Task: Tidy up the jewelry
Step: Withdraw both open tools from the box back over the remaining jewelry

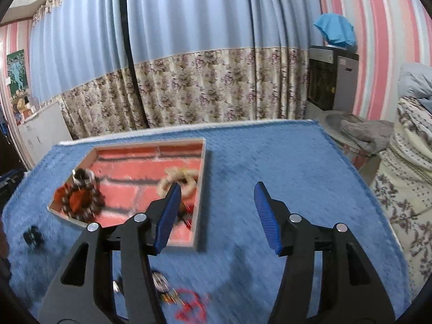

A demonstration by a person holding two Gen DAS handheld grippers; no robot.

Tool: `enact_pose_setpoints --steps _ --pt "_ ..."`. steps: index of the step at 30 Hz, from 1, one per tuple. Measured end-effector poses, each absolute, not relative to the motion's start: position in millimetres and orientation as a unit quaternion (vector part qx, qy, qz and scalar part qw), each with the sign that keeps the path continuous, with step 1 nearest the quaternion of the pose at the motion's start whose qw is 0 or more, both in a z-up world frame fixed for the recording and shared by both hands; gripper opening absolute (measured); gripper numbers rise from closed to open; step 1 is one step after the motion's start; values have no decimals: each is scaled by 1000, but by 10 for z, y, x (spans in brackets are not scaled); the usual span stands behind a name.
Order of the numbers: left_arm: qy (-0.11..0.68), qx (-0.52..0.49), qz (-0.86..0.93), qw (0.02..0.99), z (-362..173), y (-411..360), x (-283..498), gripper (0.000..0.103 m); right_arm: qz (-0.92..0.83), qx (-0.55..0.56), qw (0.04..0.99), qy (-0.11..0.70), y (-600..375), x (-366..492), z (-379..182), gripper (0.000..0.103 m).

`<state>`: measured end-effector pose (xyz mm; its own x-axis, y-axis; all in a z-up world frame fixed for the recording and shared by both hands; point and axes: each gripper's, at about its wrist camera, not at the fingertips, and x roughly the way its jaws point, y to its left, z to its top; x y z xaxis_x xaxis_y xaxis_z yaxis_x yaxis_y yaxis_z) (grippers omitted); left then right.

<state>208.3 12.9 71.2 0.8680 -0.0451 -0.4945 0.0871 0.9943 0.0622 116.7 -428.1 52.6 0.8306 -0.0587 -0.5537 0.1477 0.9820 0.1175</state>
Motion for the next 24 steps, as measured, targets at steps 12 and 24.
enact_pose_setpoints --steps 12,24 --pt "300 29 -19 953 154 522 1344 60 -48 71 928 363 -4095 588 -163 57" --pt "325 23 -55 944 54 293 1247 60 -16 49 924 378 -3834 583 -241 57"
